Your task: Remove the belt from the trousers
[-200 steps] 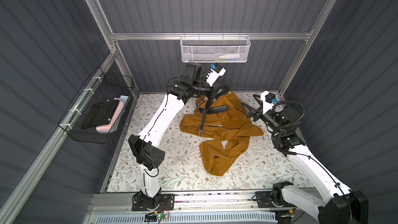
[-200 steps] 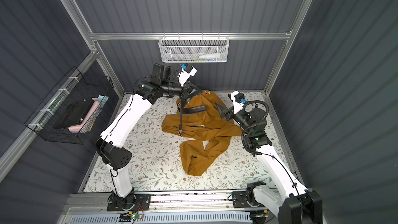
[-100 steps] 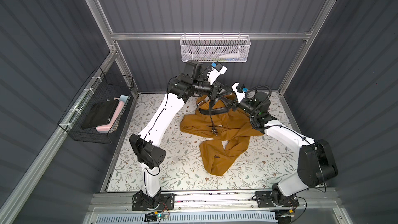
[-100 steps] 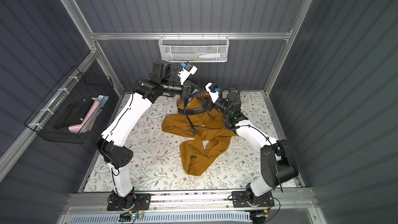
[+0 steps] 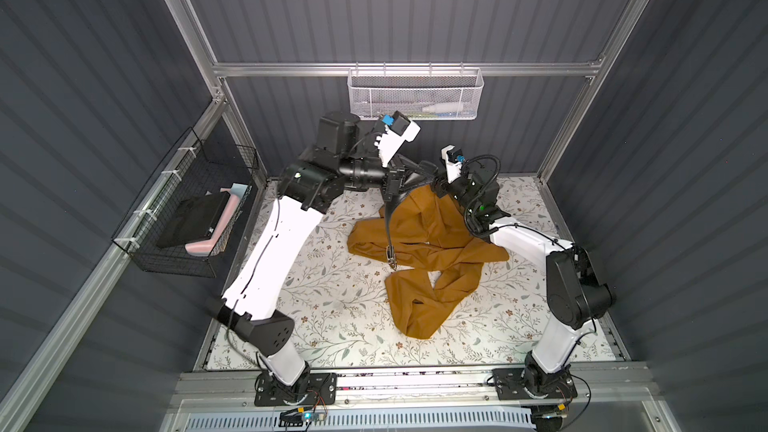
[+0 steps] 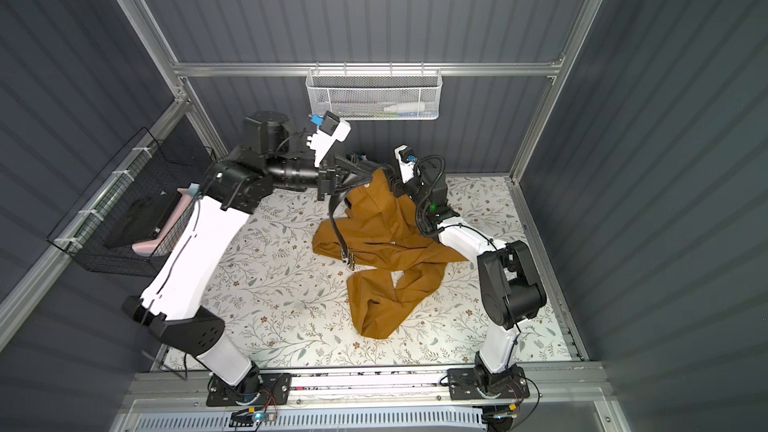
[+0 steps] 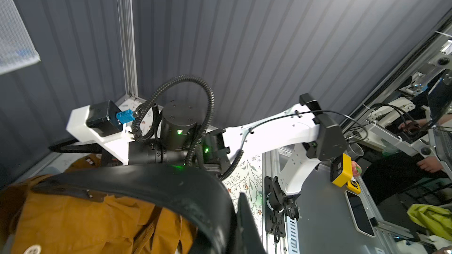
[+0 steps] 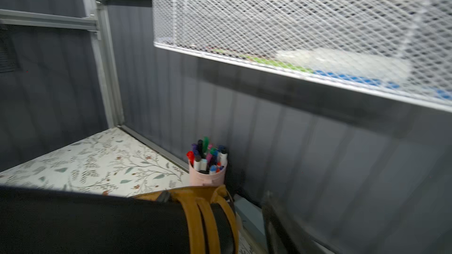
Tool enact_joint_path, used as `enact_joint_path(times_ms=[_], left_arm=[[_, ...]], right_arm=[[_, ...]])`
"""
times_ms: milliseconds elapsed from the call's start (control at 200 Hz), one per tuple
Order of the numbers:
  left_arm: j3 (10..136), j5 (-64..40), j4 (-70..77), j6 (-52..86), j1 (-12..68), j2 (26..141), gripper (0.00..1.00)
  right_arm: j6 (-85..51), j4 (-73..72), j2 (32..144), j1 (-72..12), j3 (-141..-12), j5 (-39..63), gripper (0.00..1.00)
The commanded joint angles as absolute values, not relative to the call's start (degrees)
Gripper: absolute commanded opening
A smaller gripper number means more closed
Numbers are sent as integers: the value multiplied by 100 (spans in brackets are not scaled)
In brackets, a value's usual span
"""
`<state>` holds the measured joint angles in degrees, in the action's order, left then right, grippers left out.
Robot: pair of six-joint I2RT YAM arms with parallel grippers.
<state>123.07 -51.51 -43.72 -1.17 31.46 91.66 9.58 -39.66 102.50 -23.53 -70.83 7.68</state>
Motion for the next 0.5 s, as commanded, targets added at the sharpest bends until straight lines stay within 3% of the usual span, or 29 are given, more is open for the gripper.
enact_joint_path(times_ms=[0, 90, 390, 495], left_arm=[[12185, -5175, -4177, -766, 3191, 8340, 0], [11903, -4951, -4306, -826, 3068, 8387, 0], [10163, -4298, -4142, -993, 2293, 8706, 0], [9519, -3857, -4017, -1282, 2094, 8821, 0]], right_arm=[[694, -3551, 10207, -1981, -6697, -462, 62], [839, -3789, 9889, -1938, -6266, -339, 55], [1444, -3573, 8759, -1883, -6085, -865, 0], [1612, -3220, 8565, -1844, -6332, -793, 0]])
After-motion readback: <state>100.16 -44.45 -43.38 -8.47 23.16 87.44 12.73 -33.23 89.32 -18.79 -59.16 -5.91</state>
